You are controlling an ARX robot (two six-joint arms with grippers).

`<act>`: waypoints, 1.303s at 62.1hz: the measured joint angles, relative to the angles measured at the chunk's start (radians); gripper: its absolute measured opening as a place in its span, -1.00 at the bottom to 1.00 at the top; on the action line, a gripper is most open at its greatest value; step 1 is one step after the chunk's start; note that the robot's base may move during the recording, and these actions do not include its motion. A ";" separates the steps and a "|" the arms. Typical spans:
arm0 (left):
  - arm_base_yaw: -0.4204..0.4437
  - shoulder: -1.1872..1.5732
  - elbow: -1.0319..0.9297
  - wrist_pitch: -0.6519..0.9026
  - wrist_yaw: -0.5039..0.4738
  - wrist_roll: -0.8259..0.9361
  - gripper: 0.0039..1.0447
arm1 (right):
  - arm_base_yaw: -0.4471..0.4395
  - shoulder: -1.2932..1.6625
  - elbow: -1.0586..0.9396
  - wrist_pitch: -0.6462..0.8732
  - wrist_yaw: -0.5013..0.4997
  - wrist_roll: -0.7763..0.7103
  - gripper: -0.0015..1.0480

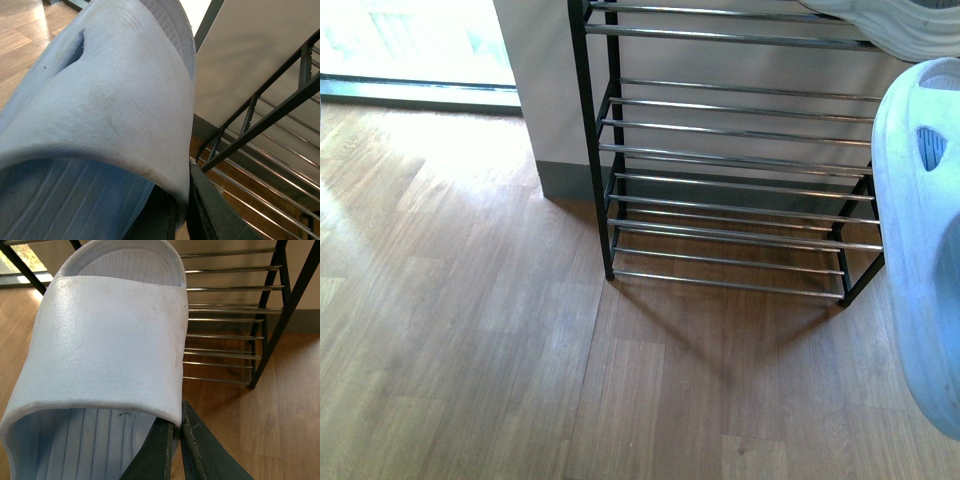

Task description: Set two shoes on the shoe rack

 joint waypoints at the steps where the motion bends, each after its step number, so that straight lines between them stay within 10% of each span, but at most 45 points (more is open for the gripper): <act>1: 0.000 0.000 0.000 0.000 0.000 0.000 -0.96 | 0.000 0.000 0.000 0.000 0.000 0.000 -0.97; 81: 0.000 0.000 0.000 0.000 0.000 0.000 -0.96 | 0.000 0.000 -0.001 0.000 0.000 0.000 -0.97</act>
